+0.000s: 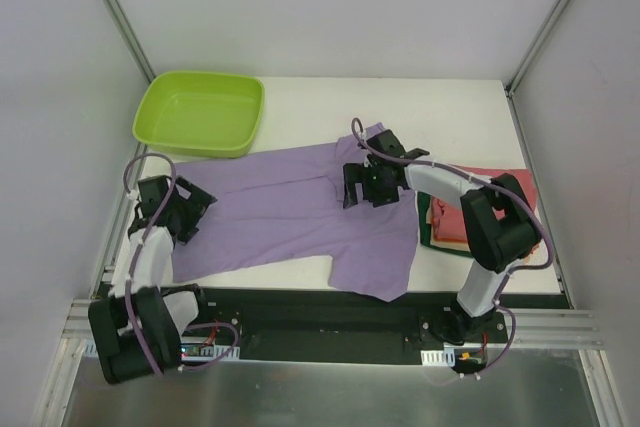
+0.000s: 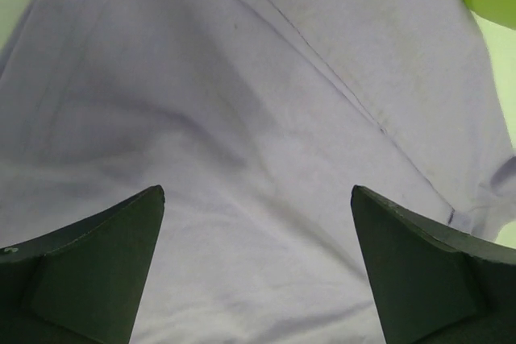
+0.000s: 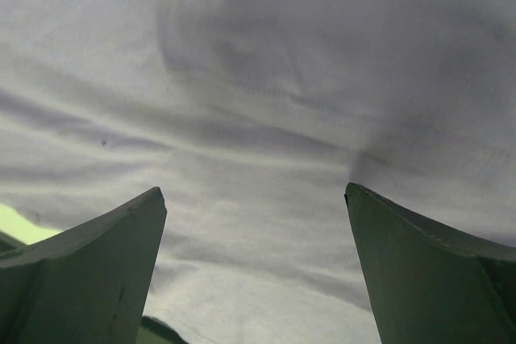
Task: Fold and stack the t-shirts
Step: Grap the side of the flattened tshirt closest away from the robot with both arms
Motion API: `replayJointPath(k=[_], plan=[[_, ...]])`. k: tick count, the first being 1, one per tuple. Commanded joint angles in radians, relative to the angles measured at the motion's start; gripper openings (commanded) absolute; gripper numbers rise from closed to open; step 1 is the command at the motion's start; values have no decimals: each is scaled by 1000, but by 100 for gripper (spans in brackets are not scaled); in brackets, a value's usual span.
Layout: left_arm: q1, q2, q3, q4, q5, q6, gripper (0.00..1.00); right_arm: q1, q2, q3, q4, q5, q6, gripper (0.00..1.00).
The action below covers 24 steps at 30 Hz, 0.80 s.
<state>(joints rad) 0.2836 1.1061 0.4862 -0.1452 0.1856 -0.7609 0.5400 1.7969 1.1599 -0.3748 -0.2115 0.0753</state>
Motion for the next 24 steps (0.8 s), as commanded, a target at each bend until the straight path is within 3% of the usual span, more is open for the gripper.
replayJointPath(k=[1,5,9,15,24], plan=[[9,-265,-21,-207,-121,-54,99,12,-145,-55,65,-54,0,96],[11,-506,-57,-396,-302,-178,99,14,-192,-95,79,-49,-3,96],[12,-629,-78,-543,-386,-253,99,11,-212,-123,93,-77,-3,96],[12,-608,-152,-587,-264,-334,91,8,-202,-128,97,-117,4,96],[11,-522,-162,-628,-279,-368,75,-17,-203,-135,89,-127,4,96]])
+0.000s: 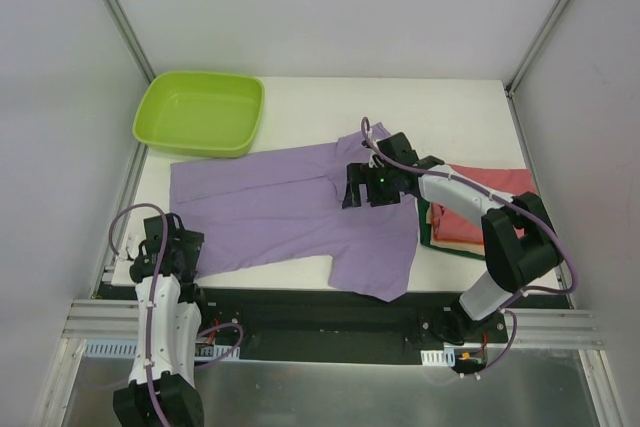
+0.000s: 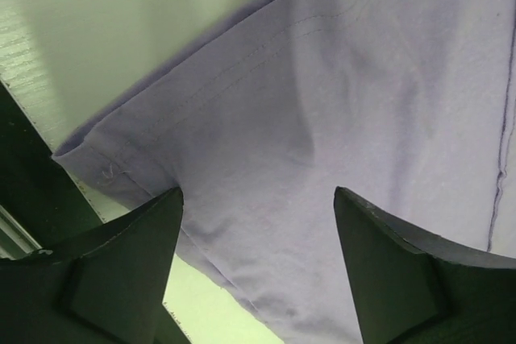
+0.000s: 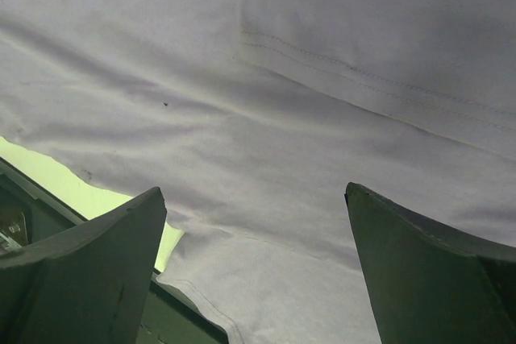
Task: Fold and stack the t-shirts
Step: Grap the side of the flattened tshirt closest away from the robot with both arms
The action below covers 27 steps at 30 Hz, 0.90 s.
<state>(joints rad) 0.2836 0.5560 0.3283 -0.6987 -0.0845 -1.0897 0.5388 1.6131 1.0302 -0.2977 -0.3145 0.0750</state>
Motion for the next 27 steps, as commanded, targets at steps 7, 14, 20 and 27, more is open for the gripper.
replayJointPath(k=[7,14,20,27], plan=[[11,7,-17,-96,-46,-36,56,-25,-4,-5,11,-29,3,96],[11,16,-5,-97,-52,-30,21,-26,1,-13,11,-25,8,96],[12,18,5,-96,-49,-16,0,-26,-35,-35,14,3,25,96],[9,-28,9,-84,-58,2,0,-20,-90,-68,25,20,26,96]])
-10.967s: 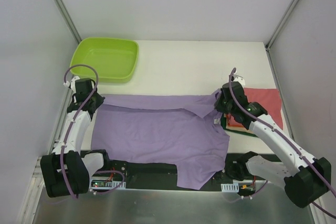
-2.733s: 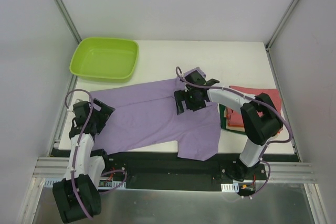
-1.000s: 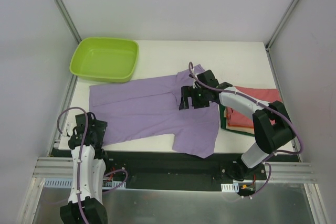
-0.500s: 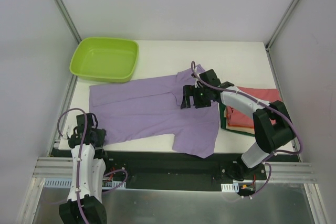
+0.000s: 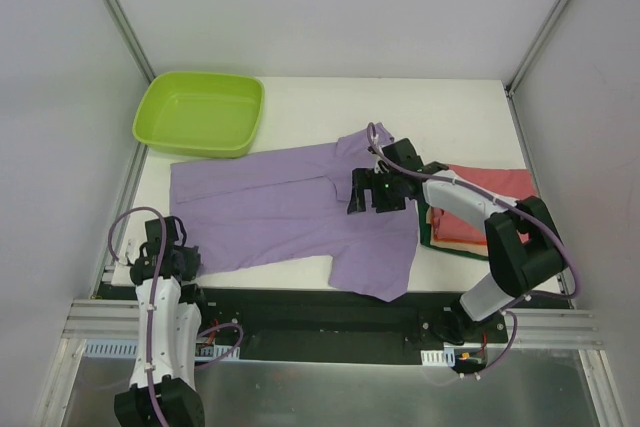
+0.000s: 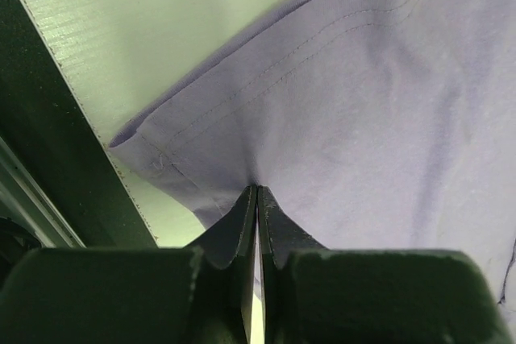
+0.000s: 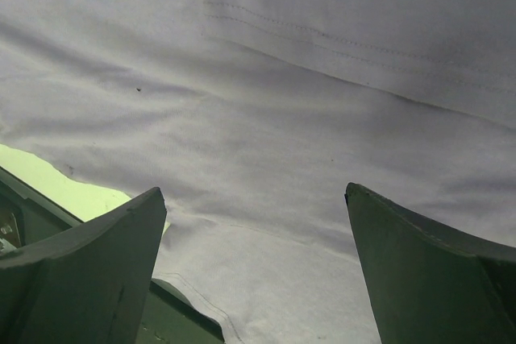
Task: Fold and stack the t-shirts
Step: Grap the side of the flattened tshirt closest away from the robot with both arms
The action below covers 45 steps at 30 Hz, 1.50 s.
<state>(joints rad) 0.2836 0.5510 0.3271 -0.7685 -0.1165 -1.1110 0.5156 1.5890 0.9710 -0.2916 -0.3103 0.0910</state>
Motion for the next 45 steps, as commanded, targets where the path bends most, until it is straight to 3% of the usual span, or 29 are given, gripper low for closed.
replayJointPath(k=[1,3,4,6,9,12,15,20,28,32,33,35,45], plan=[[11,-26,12,-5,-6,43,0,3,-70,-15,17,17,9,96],[9,-26,23,6,53,59,0,3,-75,-20,17,20,9,96],[9,-26,33,5,99,60,7,3,-75,-20,17,20,10,96],[5,-57,35,-3,217,13,50,3,-70,-18,17,20,10,96],[-20,-179,21,-15,273,-38,80,3,-66,-17,19,16,9,96],[-40,-235,21,-69,259,-52,90,3,-55,-17,23,13,12,96],[-50,-211,3,-75,288,-50,91,4,-44,-12,26,2,10,96],[-102,-142,-23,-75,216,-78,98,3,-38,-14,28,2,9,96],[-153,-11,20,-66,-58,-98,98,1,-27,-8,23,4,-2,96],[-153,10,10,-29,-152,-115,85,0,-23,-9,22,7,-7,96],[-153,7,13,-28,-166,-116,81,0,-20,-11,22,7,-5,96],[-153,-3,18,-17,-181,-112,60,-3,-14,-9,22,8,-7,96],[-153,30,12,21,-172,-76,16,-5,-40,-28,17,36,6,96]])
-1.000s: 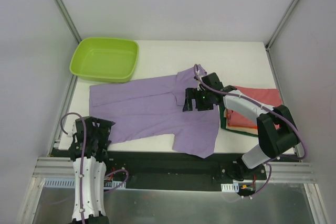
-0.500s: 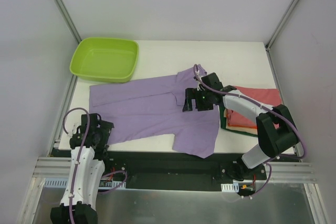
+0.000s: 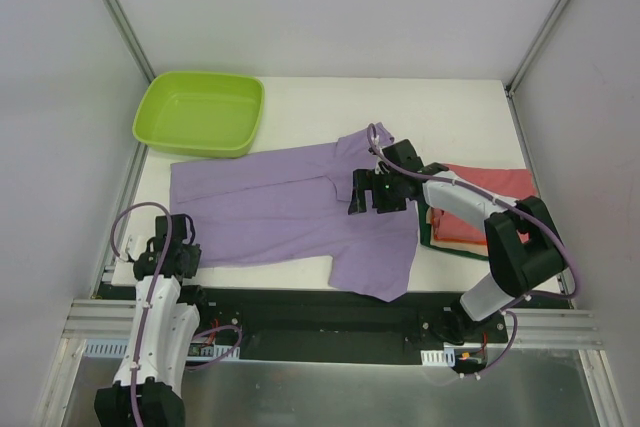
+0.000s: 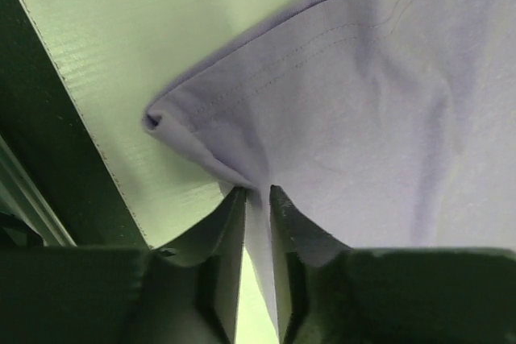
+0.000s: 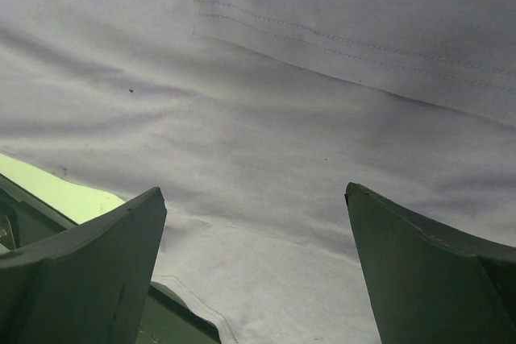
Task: Fold and stack the t-shirts
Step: Grap the side of the flattened tshirt closest away from the robot with both arms
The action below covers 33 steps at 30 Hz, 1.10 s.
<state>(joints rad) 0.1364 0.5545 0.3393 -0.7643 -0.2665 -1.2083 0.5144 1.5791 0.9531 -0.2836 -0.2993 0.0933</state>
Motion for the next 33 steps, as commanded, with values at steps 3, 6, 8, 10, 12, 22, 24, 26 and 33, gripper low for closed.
replayJointPath(k=[3,6,8,10,12,22,24,26,33], plan=[[-6,15,6,17,-25,33,0,7,-56,-16,-12,54,-1,96],[-6,-19,1,19,-11,39,0,62,-99,-25,-48,120,-36,96],[-6,-50,-5,25,-4,50,0,125,-129,-34,-87,225,-75,96],[-6,-76,-9,29,1,67,0,186,-165,-51,-126,276,-84,96],[-8,-102,-11,34,1,84,0,237,-209,-71,-169,293,-70,97],[-8,-111,-46,106,73,130,0,611,-450,-254,-442,356,45,95],[-6,-99,-43,120,78,135,0,673,-439,-266,-460,373,98,91],[-6,-91,-37,126,78,138,0,719,-398,-264,-474,388,132,88],[-8,-108,-43,128,84,142,0,742,-263,-266,-404,474,166,74]])
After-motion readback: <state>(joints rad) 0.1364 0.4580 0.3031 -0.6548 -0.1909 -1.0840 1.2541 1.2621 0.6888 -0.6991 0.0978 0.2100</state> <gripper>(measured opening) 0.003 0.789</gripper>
